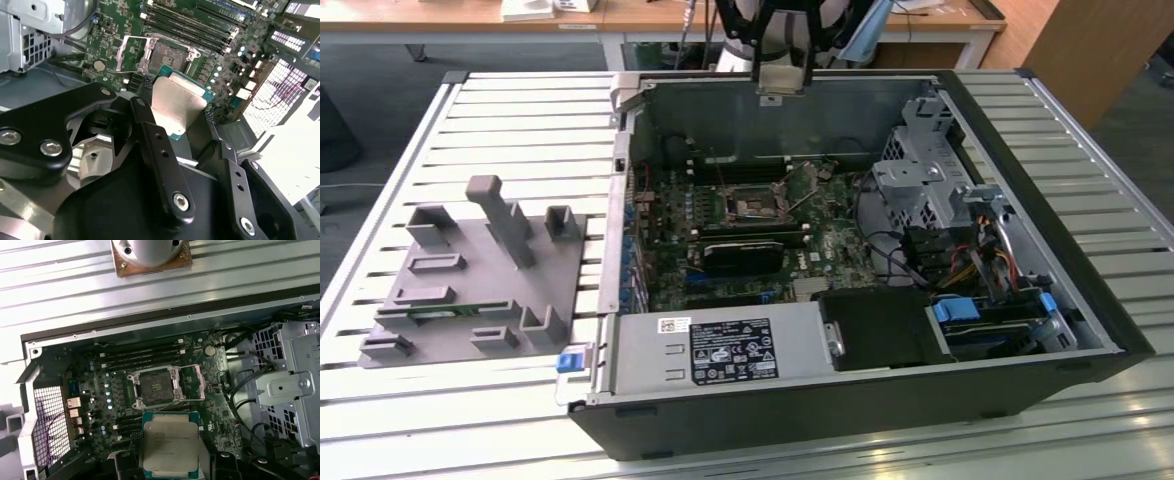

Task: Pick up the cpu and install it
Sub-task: 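Place the cpu into insertion slot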

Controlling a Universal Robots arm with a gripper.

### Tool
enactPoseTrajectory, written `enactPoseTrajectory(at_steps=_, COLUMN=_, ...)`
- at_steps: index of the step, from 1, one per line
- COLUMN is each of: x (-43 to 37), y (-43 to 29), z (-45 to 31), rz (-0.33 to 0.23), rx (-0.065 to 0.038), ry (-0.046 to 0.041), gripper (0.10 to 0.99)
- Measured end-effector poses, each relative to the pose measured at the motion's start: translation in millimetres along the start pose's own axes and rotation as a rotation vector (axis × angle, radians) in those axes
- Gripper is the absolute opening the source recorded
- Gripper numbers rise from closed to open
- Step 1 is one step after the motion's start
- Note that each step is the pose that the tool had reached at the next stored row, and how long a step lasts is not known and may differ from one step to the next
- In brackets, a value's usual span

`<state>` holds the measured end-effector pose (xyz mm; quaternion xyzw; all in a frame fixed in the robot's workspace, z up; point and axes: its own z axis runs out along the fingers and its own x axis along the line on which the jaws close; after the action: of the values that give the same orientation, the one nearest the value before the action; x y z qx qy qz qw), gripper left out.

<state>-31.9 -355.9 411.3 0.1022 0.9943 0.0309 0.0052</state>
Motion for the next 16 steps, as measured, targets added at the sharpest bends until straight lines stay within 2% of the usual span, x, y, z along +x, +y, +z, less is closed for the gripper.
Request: enactPoseTrajectory(at_steps=16, x=0.0, y=0.1, z=0.8, rz=0.246, rx=0.001, ry=-0.0154, gripper=0.525)
